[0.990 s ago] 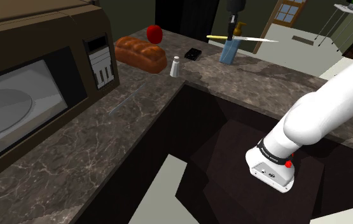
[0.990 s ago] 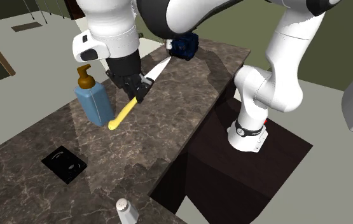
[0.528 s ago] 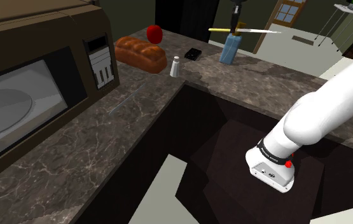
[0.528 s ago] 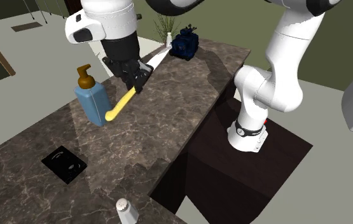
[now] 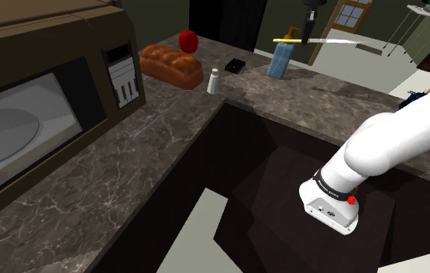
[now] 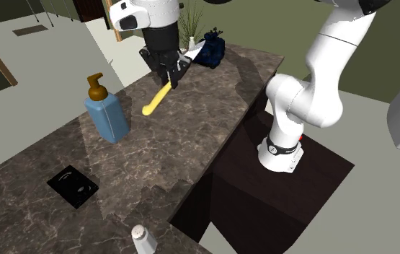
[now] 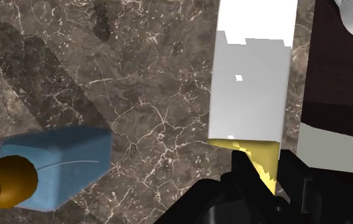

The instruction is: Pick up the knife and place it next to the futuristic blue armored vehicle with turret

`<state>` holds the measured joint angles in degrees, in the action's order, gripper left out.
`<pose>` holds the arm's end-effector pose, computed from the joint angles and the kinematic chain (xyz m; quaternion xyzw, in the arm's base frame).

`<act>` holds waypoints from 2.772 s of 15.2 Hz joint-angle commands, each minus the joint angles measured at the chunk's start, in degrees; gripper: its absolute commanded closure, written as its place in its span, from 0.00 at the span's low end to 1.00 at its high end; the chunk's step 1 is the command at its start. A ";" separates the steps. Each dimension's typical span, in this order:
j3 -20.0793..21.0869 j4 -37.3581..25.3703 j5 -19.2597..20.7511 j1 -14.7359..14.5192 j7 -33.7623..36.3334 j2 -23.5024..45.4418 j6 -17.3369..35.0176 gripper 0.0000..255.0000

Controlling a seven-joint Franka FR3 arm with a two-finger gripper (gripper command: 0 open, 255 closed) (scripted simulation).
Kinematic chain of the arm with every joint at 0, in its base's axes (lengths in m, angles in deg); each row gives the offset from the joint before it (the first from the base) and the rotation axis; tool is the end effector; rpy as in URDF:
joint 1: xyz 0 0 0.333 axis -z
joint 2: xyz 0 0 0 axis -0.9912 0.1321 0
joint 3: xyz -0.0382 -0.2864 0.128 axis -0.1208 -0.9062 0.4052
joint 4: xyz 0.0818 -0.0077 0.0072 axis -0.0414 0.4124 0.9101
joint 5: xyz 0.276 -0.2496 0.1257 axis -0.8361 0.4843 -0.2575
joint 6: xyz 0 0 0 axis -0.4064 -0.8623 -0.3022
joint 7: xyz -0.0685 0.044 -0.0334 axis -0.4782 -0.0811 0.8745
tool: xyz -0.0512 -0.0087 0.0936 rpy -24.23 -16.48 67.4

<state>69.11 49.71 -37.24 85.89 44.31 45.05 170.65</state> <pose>0.3967 -0.1853 0.6053 0.9713 0.2194 -0.0764 0.0504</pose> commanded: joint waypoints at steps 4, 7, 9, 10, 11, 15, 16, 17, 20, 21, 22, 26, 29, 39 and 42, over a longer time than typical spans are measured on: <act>-2.24 5.50 3.18 2.37 -3.91 -7.66 -1.11 1.00; -3.71 8.55 5.32 3.97 -6.42 -12.20 -1.85 1.00; -4.79 10.25 6.82 5.09 -8.24 -15.06 -2.44 1.00; -5.36 11.01 7.60 5.66 -9.19 -16.43 -2.76 1.00; -5.95 11.70 8.40 6.24 -10.17 -17.77 -3.09 1.00; -8.50 13.82 11.71 8.62 -14.40 -22.69 -4.47 1.00; -9.20 14.19 12.58 9.21 -15.52 -23.81 -4.82 1.00; -9.91 14.50 13.46 9.81 -16.68 -24.88 -5.16 1.00; -12.18 15.05 16.17 11.53 -20.27 -27.79 -6.16 1.00; -12.98 15.11 17.08 12.10 -21.51 -28.65 -6.46 1.00; -13.79 15.10 18.01 12.65 -22.78 -29.47 -6.75 1.00; -17.26 14.48 21.74 14.69 -28.02 -32.15 -7.73 1.00; -20.05 13.37 24.53 15.97 -32.10 -33.59 -8.23 1.00; -30.54 5.79 33.23 17.67 -45.97 -35.22 -8.59 1.00; -34.03 2.35 35.51 17.19 -50.12 -34.95 -8.39 1.00</act>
<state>36.20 52.64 -2.65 102.96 -4.44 10.37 162.05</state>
